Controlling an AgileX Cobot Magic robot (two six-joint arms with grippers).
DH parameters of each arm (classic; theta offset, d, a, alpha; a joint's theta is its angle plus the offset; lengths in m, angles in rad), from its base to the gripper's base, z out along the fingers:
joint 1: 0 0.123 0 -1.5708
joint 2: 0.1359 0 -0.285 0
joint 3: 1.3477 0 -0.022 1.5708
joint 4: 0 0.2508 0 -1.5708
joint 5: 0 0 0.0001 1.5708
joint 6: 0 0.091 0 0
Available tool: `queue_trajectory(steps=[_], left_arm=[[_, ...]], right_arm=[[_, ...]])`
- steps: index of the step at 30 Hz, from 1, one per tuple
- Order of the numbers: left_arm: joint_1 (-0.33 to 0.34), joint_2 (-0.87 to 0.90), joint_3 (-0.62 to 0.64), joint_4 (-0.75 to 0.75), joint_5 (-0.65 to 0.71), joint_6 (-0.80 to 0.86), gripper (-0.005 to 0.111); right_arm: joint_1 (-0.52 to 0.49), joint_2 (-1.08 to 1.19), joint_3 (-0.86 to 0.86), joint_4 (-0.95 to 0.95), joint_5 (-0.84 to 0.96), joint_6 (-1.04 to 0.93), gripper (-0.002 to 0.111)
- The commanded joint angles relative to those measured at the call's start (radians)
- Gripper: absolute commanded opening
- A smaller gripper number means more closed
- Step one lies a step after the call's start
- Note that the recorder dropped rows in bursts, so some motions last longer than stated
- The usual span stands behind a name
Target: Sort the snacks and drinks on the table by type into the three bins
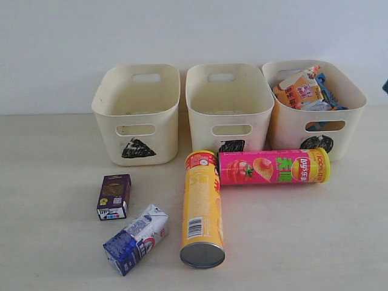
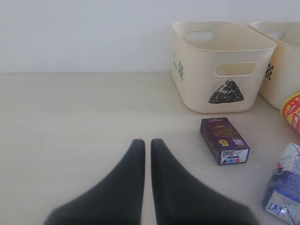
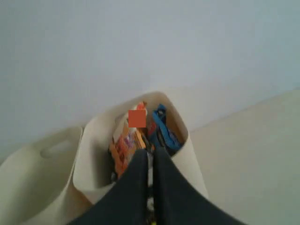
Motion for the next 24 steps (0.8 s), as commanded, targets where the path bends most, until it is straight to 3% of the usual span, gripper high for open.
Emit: queue_trajectory(steps=[1, 9, 13, 24], left_arm=[[-0.004, -0.002, 0.004, -0.005, -0.018, 0.0, 0.004], [-0.004, -0.002, 0.004, -0.005, -0.018, 0.0, 0.004], [-0.004, -0.002, 0.004, -0.005, -0.018, 0.0, 0.004], [-0.004, -0.002, 0.004, -0.005, -0.018, 0.0, 0.004]], right_arm=[[0.003, -0.079, 0.158, -0.073, -0.03, 0.019, 0.0], [0.003, -0.243, 0.391, -0.329, -0.282, 0.008, 0.0], [0.003, -0.341, 0.391, -0.45, -0.143, 0.012, 0.0], [0.003, -0.62, 0.391, -0.437, 0.114, 0.081, 0.0]])
